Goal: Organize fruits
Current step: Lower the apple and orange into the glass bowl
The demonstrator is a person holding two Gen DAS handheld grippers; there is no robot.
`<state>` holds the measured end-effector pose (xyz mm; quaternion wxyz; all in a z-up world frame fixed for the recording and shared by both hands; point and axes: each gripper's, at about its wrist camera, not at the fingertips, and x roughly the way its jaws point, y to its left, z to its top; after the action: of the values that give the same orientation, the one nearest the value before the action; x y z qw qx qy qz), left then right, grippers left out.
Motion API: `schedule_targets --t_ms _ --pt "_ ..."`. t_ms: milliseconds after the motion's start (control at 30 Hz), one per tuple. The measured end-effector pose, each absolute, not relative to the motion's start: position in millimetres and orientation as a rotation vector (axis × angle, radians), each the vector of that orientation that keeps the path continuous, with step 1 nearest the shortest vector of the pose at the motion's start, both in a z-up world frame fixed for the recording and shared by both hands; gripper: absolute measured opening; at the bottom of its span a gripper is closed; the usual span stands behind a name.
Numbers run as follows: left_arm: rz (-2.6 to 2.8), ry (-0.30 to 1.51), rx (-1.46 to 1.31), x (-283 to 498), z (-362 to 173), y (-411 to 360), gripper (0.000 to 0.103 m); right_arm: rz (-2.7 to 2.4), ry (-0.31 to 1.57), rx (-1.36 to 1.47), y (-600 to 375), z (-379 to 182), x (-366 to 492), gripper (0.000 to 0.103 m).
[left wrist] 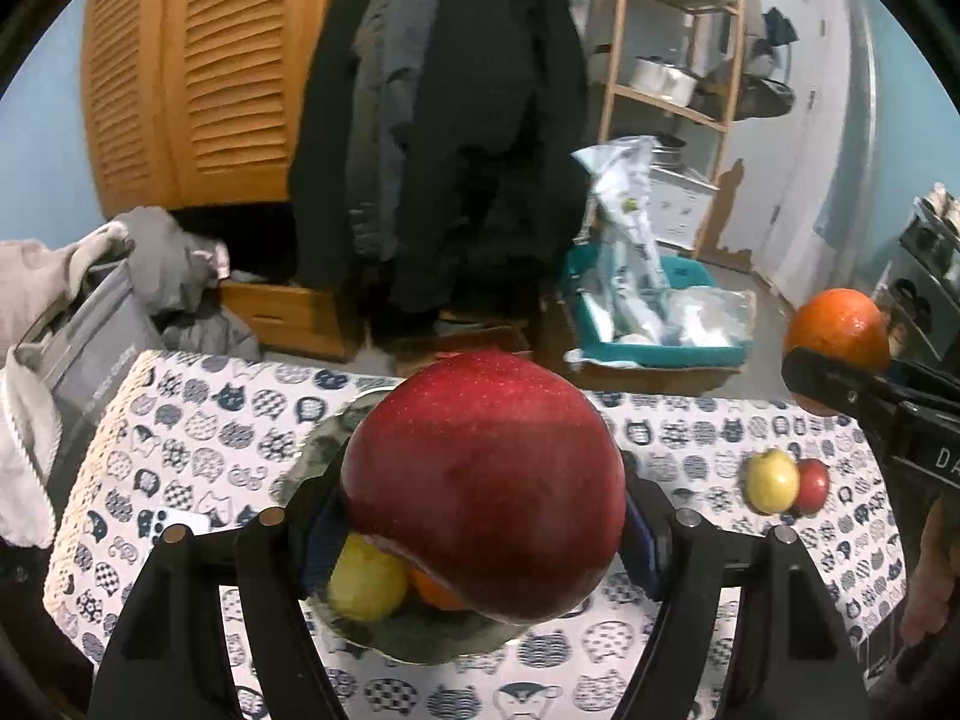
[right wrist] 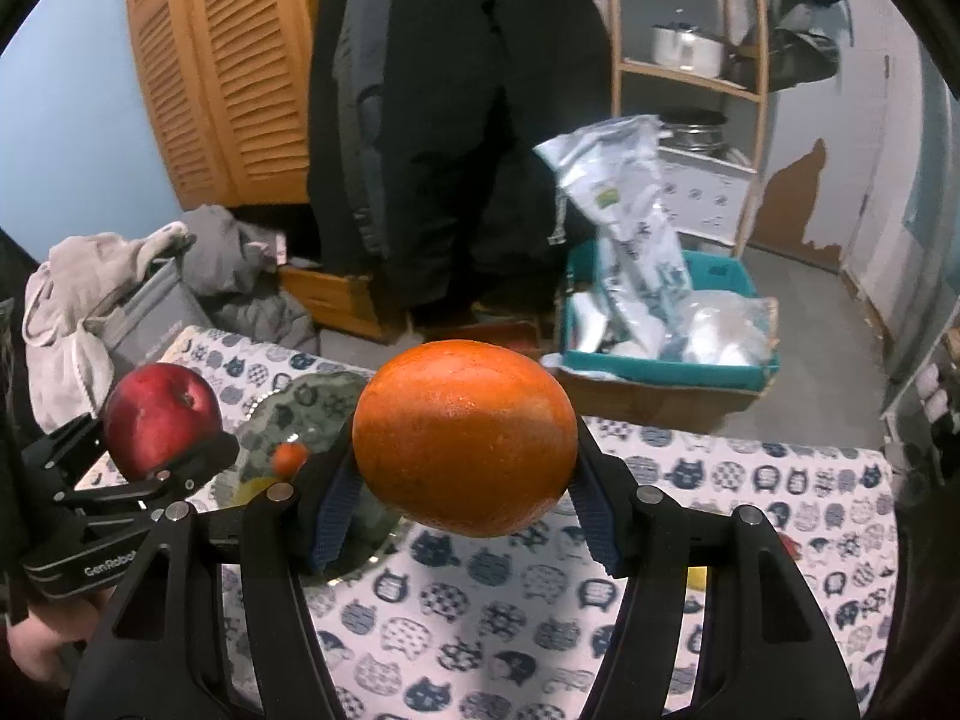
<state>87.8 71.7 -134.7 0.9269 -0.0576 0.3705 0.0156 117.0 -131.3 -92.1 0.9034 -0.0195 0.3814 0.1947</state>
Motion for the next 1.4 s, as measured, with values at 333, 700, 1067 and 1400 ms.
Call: schedule_targets --t_ms 333,700,1067,1400 --pt "0.113 0.834 -0.157 104 -169 119 0.076 0.461 0.871 -0.062 -78 -133 143 0.063" --pt "0.176 0.938 -0.174 128 -219 149 0.076 0.496 1.015 -0.088 -35 -197 164 0.063" --pt "0.199 1.024 -0.202 137 -257 168 0.076 0.523 1.104 -0.159 -8 -240 170 0.063" --pt "0.181 1.070 -0.214 145 -273 169 0.076 0.523 1.178 -0.173 -2 -261 174 0.064"
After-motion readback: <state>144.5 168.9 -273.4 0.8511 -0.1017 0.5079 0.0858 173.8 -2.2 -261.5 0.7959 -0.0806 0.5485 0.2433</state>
